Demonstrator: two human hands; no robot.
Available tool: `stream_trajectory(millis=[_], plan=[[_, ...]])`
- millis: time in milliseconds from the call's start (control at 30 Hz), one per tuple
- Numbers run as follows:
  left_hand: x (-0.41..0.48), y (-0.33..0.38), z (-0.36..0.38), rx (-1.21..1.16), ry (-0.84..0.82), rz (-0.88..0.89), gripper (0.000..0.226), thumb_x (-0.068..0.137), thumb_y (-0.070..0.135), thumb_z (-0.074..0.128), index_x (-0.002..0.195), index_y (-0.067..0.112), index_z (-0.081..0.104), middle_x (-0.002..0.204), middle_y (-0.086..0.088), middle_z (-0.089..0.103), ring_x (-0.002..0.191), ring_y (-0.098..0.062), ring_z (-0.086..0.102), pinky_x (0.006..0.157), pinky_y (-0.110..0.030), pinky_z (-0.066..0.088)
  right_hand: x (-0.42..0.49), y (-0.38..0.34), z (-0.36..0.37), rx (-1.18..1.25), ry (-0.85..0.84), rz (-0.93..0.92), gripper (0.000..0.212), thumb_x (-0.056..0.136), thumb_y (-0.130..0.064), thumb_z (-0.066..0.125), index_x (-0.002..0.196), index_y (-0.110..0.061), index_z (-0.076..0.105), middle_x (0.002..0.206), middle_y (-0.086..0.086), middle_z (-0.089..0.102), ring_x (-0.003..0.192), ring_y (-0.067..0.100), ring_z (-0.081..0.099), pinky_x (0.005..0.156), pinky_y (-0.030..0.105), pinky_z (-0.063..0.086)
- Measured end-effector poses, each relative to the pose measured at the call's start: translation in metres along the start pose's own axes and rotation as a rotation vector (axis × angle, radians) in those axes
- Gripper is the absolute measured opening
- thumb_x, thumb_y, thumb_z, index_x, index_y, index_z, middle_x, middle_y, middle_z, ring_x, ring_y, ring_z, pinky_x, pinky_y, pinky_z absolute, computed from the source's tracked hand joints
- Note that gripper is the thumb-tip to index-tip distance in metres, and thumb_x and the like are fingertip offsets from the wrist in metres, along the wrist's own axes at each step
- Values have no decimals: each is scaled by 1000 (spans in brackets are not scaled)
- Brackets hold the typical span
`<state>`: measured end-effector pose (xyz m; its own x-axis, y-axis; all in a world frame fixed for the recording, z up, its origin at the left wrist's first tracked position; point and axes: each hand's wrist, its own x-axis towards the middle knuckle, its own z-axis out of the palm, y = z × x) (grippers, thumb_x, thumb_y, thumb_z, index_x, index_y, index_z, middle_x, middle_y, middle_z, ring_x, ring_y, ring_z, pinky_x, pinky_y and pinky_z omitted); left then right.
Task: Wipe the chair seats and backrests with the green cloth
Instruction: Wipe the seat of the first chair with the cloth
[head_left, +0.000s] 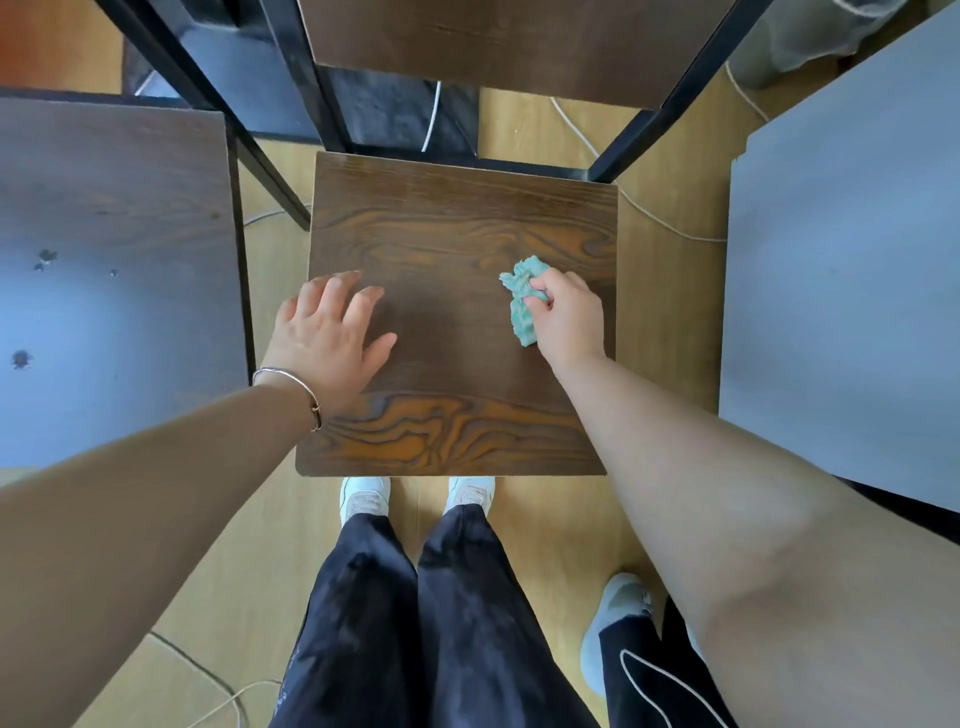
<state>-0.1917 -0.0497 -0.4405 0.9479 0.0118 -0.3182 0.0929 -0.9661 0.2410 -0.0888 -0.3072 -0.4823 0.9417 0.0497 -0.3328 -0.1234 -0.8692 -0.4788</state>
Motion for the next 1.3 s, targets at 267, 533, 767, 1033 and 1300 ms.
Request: stream_trajectory(millis=[267,533,767,1033,1300], plan=[[-52,-40,-1,-22,9,-98,54,93,47,47,137,16,43,143,-11,41,128,-37,36,101,-53,35,-46,-45,42,-62,-102,-163,8,94,-16,62,101,-16,65,113,2,61,98,20,59,78,29,52],[-109,-70,1,-2,-8,-186,54,95,49,40,139,18,40,144,-10,40,130,-37,35,104,-54,34,-112,-87,91,-117,-280,-364,13,95,-15,59,106,-14,66,115,3,59,99,21,59,77,24,47],[-129,-74,4,-24,10,-227,53,95,49,39,135,16,44,142,-13,42,127,-39,36,100,-55,36,-161,-103,127,-121,-466,-550,22,90,-9,59,111,-9,67,118,10,60,104,32,59,88,35,49],[-122,-49,-1,19,2,-237,53,95,48,42,138,18,42,144,-10,40,131,-35,34,103,-54,36,-120,-85,81,-47,-384,-531,14,85,-7,60,96,-9,69,92,9,57,80,33,57,66,37,47],[-69,-14,-2,-31,81,-171,52,93,46,49,134,14,46,140,-14,45,123,-39,40,95,-55,40,4,-35,-38,-284,-93,-420,15,93,-12,55,103,-13,68,107,7,58,92,25,58,79,33,50]])
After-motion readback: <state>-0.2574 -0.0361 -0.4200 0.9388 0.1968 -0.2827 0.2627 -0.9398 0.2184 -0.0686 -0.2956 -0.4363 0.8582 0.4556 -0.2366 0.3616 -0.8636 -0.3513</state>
